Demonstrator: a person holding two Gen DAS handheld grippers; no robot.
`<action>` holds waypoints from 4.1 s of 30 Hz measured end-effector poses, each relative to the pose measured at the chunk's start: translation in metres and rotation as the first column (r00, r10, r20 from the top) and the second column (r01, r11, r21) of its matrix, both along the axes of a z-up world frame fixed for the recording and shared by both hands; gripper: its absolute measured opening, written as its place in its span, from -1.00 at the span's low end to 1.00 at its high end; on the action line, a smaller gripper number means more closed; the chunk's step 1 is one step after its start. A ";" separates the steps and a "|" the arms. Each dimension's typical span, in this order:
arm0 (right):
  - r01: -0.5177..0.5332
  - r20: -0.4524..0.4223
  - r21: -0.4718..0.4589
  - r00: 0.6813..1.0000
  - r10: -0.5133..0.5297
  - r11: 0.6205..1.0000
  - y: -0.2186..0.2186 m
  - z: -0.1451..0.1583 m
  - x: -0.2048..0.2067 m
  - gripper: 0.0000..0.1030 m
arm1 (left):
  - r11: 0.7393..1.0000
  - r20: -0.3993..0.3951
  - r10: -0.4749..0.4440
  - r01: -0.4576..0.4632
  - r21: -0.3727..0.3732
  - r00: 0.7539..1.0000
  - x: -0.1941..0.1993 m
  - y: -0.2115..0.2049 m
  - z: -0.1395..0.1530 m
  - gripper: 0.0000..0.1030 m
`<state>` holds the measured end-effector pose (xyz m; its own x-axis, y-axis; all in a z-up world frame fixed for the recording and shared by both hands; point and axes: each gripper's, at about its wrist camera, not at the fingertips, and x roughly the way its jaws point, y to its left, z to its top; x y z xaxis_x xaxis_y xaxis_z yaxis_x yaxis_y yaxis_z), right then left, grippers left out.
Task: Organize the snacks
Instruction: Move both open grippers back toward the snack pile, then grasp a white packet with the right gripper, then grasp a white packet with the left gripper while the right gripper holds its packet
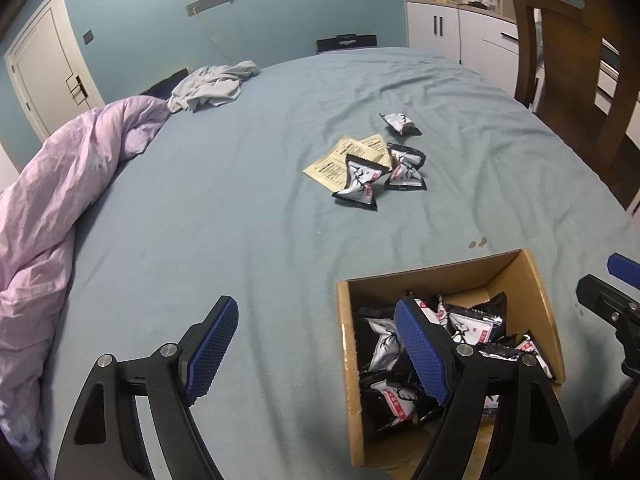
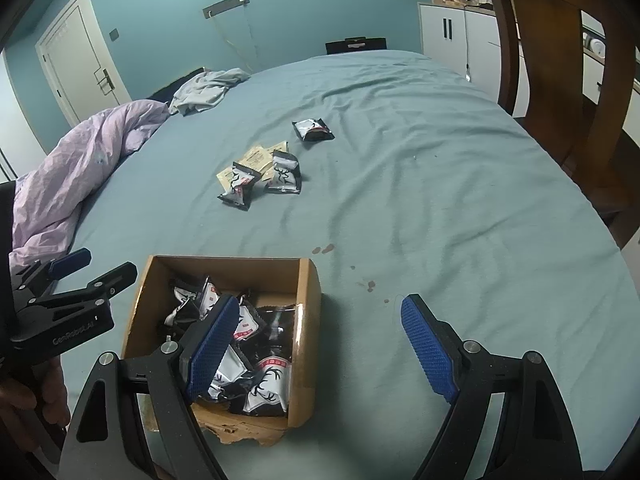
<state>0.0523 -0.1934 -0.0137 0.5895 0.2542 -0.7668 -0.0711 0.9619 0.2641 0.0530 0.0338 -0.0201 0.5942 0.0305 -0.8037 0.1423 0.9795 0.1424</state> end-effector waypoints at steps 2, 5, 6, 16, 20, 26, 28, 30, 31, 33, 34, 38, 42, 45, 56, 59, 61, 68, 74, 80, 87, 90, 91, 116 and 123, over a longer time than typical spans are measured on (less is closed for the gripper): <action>0.010 -0.002 -0.006 1.000 -0.010 1.000 -0.001 -0.001 0.003 0.61 | 1.000 0.005 -0.011 0.011 -0.007 1.000 -0.001 -0.003 0.002 0.59; 0.027 -0.009 -0.001 1.000 -0.027 1.000 -0.005 -0.003 0.006 0.61 | 1.000 0.007 -0.018 0.018 -0.012 1.000 0.000 -0.005 0.004 0.59; 0.031 -0.014 0.005 0.999 -0.031 1.000 -0.006 -0.005 0.007 0.61 | 1.000 0.007 -0.019 0.019 -0.014 1.000 0.001 -0.006 0.004 0.59; 0.070 -0.066 0.043 0.996 -0.067 0.997 -0.016 -0.010 0.016 0.61 | 0.999 -0.024 -0.023 0.022 -0.042 0.999 0.006 -0.007 0.005 0.59; 0.065 -0.074 0.033 0.995 -0.062 0.997 -0.015 -0.011 0.019 0.61 | 0.998 -0.043 -0.026 0.024 -0.054 0.999 0.007 -0.008 0.004 0.59; 0.056 -0.087 0.017 0.995 -0.054 0.998 -0.011 -0.013 0.022 0.61 | 0.995 -0.054 -0.035 0.030 -0.093 0.998 0.008 -0.006 0.005 0.59; 0.053 -0.088 0.009 0.995 -0.052 0.999 -0.010 -0.013 0.024 0.61 | 0.995 -0.058 -0.034 0.028 -0.095 0.998 0.008 -0.006 0.006 0.59; 0.051 -0.089 -0.001 0.995 -0.051 0.999 -0.009 -0.013 0.025 0.61 | 0.994 -0.064 -0.035 0.028 -0.103 0.997 0.008 -0.006 0.006 0.59; 0.050 -0.089 -0.004 0.995 -0.050 0.999 -0.008 -0.014 0.024 0.61 | 0.994 -0.064 -0.035 0.028 -0.105 0.997 0.008 -0.006 0.007 0.59; 0.047 -0.091 -0.009 0.995 -0.048 0.999 -0.007 -0.014 0.025 0.61 | 0.994 -0.062 -0.035 0.028 -0.106 0.997 0.009 -0.006 0.007 0.59; 0.045 -0.092 -0.010 0.995 -0.046 0.999 -0.007 -0.014 0.025 0.61 | 0.994 -0.061 -0.034 0.027 -0.103 0.998 0.009 -0.006 0.007 0.59; 0.043 -0.097 -0.016 0.994 -0.045 0.999 -0.007 -0.016 0.027 0.61 | 0.994 -0.059 -0.030 0.024 -0.107 0.998 0.011 -0.006 0.009 0.59; 0.048 -0.136 -0.007 0.989 -0.049 0.999 -0.011 -0.021 0.035 0.61 | 0.995 -0.070 -0.023 0.016 -0.103 0.997 0.015 -0.006 0.008 0.59; 0.044 -0.170 0.017 0.985 -0.040 0.999 -0.014 -0.022 0.048 0.61 | 0.995 -0.084 -0.019 0.010 -0.102 0.996 0.017 -0.004 0.006 0.59; -0.110 -0.313 0.060 0.942 0.124 0.992 0.023 -0.033 0.197 0.61 | 0.989 -0.154 -0.023 0.000 -0.147 0.988 0.025 0.005 -0.004 0.59; -0.077 -0.393 0.086 0.914 0.105 0.993 0.035 -0.055 0.241 0.61 | 0.985 -0.164 -0.028 -0.001 -0.175 0.986 0.025 0.008 -0.005 0.59; -0.058 -0.438 0.104 0.894 0.098 0.993 0.044 -0.071 0.261 0.61 | 0.982 -0.167 -0.027 -0.004 -0.188 0.986 0.026 0.009 -0.005 0.59; 0.004 -0.440 0.027 0.898 0.008 1.000 0.065 -0.100 0.297 0.61 | 0.989 -0.117 -0.027 0.010 -0.146 0.993 0.025 0.005 0.001 0.59; -0.003 -0.365 -0.071 0.931 -0.023 0.997 0.076 -0.105 0.296 -0.31 | 0.991 -0.126 -0.026 0.009 -0.132 0.992 0.030 0.004 -0.004 0.59; -0.031 -0.288 -0.056 0.958 0.014 0.998 0.067 -0.078 0.259 -0.42 | 0.991 -0.142 -0.010 -0.009 -0.133 0.990 0.033 0.008 -0.009 0.59; -0.052 -0.161 0.047 0.985 0.059 0.998 0.031 -0.006 0.167 -0.42 | 0.996 -0.110 -0.008 -0.002 -0.088 0.994 0.023 0.007 -0.003 0.59; -0.050 -0.124 0.057 0.991 0.057 0.997 0.012 0.015 0.121 -0.42 | 0.997 -0.084 -0.025 0.019 -0.076 0.996 0.023 0.003 0.004 0.59; -0.044 -0.111 0.076 0.992 0.052 0.996 0.007 0.023 0.107 -0.42 | 0.997 -0.075 -0.036 0.031 -0.068 0.997 0.025 0.001 0.006 0.59; 0.158 -0.192 0.365 0.977 -0.092 0.918 -0.101 -0.040 0.029 -0.42 | 0.980 -0.288 -0.103 0.146 0.133 0.952 0.216 -0.084 -0.086 0.52; 0.136 -0.170 0.336 0.982 -0.082 0.932 -0.096 -0.041 0.032 -0.42 | 0.985 -0.319 -0.099 0.139 0.103 0.942 0.213 -0.080 -0.091 -0.49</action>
<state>0.0846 -0.2895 -0.0546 0.5134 0.4594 -0.7248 0.0958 0.8087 0.5804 0.2659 -0.0461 -0.1107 0.3198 0.0848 -0.9437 0.3134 0.9305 0.1898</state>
